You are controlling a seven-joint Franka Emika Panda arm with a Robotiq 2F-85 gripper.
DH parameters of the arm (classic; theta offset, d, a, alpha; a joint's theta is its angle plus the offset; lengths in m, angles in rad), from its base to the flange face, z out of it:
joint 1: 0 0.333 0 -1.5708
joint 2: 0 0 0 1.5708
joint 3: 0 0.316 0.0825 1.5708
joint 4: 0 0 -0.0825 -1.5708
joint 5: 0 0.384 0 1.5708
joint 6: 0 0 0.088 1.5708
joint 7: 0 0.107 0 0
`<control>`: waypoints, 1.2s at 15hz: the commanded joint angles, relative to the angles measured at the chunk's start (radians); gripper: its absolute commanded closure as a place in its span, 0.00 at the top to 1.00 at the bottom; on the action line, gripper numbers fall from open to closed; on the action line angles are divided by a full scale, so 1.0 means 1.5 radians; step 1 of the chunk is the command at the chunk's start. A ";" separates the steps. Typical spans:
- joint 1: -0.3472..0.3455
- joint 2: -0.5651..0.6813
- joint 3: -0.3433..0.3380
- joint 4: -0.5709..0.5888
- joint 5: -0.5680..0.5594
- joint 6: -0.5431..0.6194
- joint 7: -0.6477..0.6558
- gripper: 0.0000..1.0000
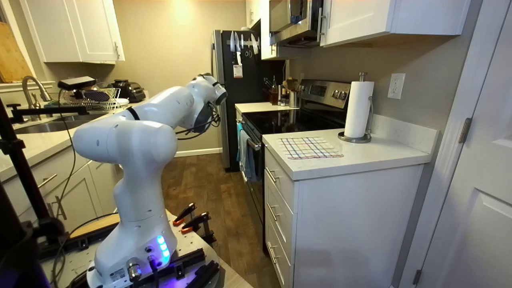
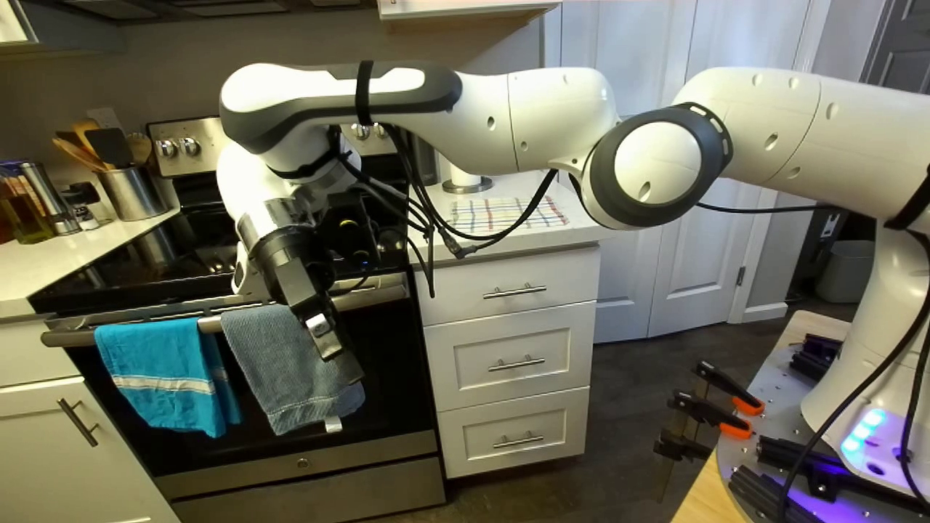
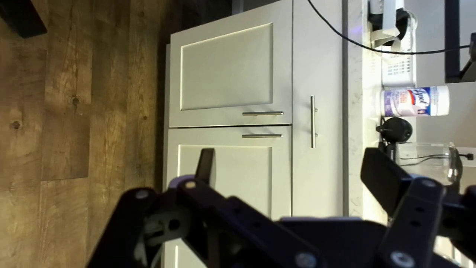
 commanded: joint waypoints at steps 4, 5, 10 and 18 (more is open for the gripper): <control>0.027 -0.025 -0.077 0.004 -0.109 -0.007 -0.021 1.00; 0.030 -0.030 -0.089 0.005 -0.127 -0.010 -0.020 1.00; 0.032 -0.053 -0.147 0.009 -0.204 -0.009 -0.013 1.00; 0.011 -0.067 -0.219 -0.002 -0.291 -0.026 -0.003 1.00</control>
